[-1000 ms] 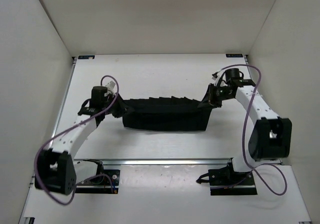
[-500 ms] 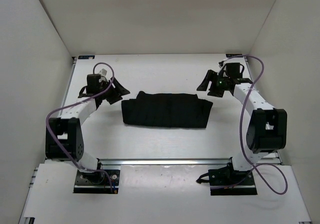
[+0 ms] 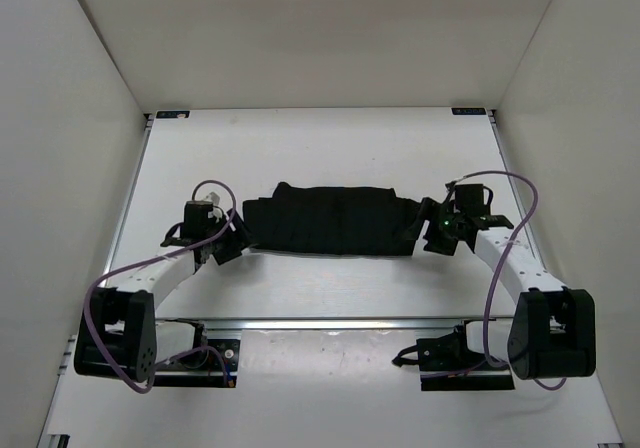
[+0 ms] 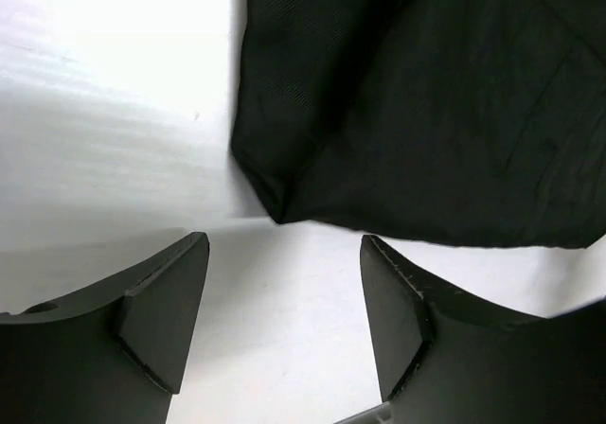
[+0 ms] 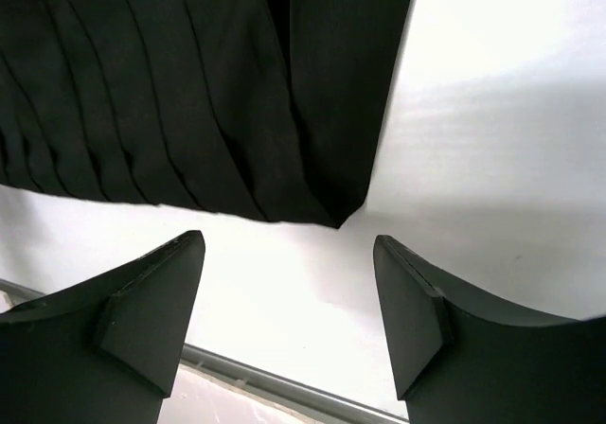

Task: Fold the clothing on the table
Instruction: Fold the skirt

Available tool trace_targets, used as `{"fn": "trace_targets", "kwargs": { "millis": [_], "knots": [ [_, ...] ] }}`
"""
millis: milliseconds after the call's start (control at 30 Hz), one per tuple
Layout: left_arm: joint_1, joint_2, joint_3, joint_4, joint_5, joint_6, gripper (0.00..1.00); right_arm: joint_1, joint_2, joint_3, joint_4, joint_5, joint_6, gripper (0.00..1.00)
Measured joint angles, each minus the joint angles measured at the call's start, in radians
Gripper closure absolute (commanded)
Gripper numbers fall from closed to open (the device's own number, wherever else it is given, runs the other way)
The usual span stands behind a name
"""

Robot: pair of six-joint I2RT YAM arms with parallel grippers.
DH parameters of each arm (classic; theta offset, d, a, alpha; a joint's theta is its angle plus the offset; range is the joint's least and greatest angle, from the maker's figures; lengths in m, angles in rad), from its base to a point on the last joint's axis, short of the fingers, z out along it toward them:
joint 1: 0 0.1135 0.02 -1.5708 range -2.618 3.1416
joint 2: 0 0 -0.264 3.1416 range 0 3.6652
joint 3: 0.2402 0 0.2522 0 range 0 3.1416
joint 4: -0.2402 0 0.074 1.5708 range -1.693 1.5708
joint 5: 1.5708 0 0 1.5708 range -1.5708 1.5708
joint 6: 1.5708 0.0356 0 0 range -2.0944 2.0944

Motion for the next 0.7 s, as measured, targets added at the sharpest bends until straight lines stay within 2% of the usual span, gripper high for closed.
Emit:
{"fn": "trace_targets", "kwargs": {
  "millis": [100, 133, 200, 267, 300, 367, 400, 500, 567, 633, 667, 700],
  "knots": [
    [-0.013, 0.031, 0.006, 0.036, -0.008, -0.019, 0.25, 0.018, -0.007, -0.042, 0.004, 0.0, 0.023, 0.3],
    [-0.019, 0.052, 0.01, 0.053, -0.009, -0.024, 0.28, 0.022, -0.008, -0.054, 0.01, -0.002, 0.032, 0.3],
    [-0.034, 0.097, 0.017, 0.084, -0.002, -0.042, 0.46, 0.024, -0.009, -0.079, 0.027, -0.002, 0.051, 0.3],
    [-0.049, 0.137, 0.018, 0.116, 0.006, -0.059, 0.79, 0.021, -0.008, -0.106, 0.041, -0.003, 0.076, 0.3],
    [-0.056, 0.154, 0.019, 0.127, 0.011, -0.064, 0.88, 0.018, -0.008, -0.119, 0.049, -0.003, 0.085, 0.3],
    [-0.066, 0.173, 0.019, 0.141, 0.018, -0.075, 0.97, 0.01, -0.007, -0.149, 0.079, -0.005, 0.109, 0.3],
    [-0.068, 0.175, 0.019, 0.15, 0.022, -0.082, 1.0, 0.005, -0.005, -0.167, 0.098, -0.006, 0.122, 0.3],
    [-0.067, 0.175, 0.019, 0.174, 0.028, -0.084, 1.0, -0.003, 0.0, -0.195, 0.16, -0.024, 0.176, 0.3],
    [-0.066, 0.175, 0.019, 0.178, 0.029, -0.084, 1.0, -0.001, 0.008, -0.203, 0.203, -0.019, 0.201, 0.35],
    [-0.064, 0.175, 0.019, 0.178, 0.031, -0.084, 1.0, 0.004, 0.026, -0.207, 0.247, -0.009, 0.222, 0.46],
    [-0.063, 0.175, 0.019, 0.178, 0.031, -0.084, 1.0, 0.004, 0.041, -0.208, 0.269, -0.005, 0.233, 0.46],
    [-0.063, 0.175, 0.019, 0.178, 0.031, -0.084, 1.0, 0.004, 0.057, -0.208, 0.29, -0.007, 0.245, 0.6]
  ]
}}
